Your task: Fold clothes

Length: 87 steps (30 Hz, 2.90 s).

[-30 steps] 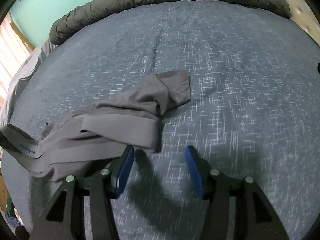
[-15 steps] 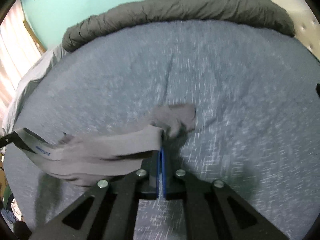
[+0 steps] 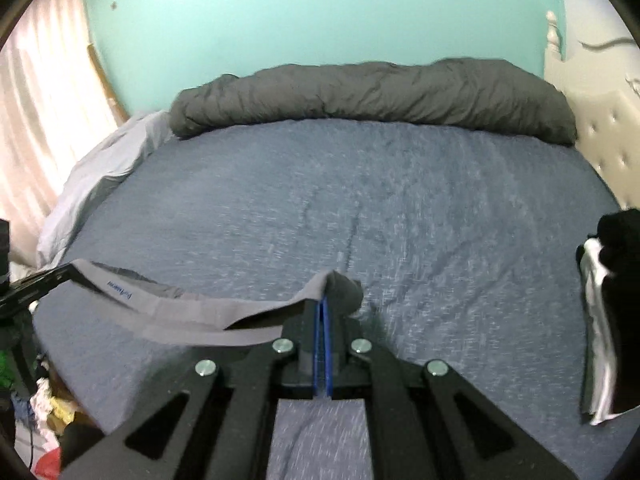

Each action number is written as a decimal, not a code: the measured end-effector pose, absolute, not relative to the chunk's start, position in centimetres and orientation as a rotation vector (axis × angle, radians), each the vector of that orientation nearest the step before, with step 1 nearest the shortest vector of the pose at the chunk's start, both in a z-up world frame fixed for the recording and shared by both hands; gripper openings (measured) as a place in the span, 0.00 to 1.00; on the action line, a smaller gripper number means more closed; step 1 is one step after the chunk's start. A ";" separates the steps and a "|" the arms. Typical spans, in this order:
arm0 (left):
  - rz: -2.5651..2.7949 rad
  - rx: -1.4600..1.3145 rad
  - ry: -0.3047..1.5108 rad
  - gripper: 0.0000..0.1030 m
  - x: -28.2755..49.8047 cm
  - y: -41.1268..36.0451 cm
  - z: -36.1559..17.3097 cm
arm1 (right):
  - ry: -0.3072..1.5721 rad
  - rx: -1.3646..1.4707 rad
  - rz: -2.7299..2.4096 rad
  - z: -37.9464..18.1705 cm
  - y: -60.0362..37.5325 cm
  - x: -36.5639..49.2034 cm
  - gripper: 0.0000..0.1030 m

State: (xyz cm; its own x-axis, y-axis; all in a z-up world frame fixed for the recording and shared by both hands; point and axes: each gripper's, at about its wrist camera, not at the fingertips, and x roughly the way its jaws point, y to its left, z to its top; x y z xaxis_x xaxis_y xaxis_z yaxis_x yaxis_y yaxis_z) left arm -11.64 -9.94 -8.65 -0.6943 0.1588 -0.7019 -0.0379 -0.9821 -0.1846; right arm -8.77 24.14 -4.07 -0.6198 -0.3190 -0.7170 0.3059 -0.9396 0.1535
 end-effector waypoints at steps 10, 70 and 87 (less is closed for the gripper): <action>2.756 -1.167 -0.227 0.02 -7.5 -11.4 -4.5 | 0.023 1.150 -2.475 1.4 24.7 -3.9 0.01; 2.645 -1.654 -0.377 0.44 -30.4 -10.6 -26.1 | -0.342 1.509 -2.487 -21.9 27.1 -24.4 0.48; 2.597 -1.631 -0.287 0.43 -29.4 -11.1 -29.7 | -0.228 1.564 -2.448 -26.5 26.5 -23.2 0.48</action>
State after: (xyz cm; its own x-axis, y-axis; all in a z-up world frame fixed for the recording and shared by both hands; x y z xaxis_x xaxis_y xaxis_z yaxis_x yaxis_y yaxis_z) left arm -29.38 -11.07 -29.74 -0.4380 0.1506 -0.8863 0.0466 -0.9807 -0.1896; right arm -23.22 26.53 -26.53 -0.4058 -0.2723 -0.8725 0.1066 -0.9622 0.2507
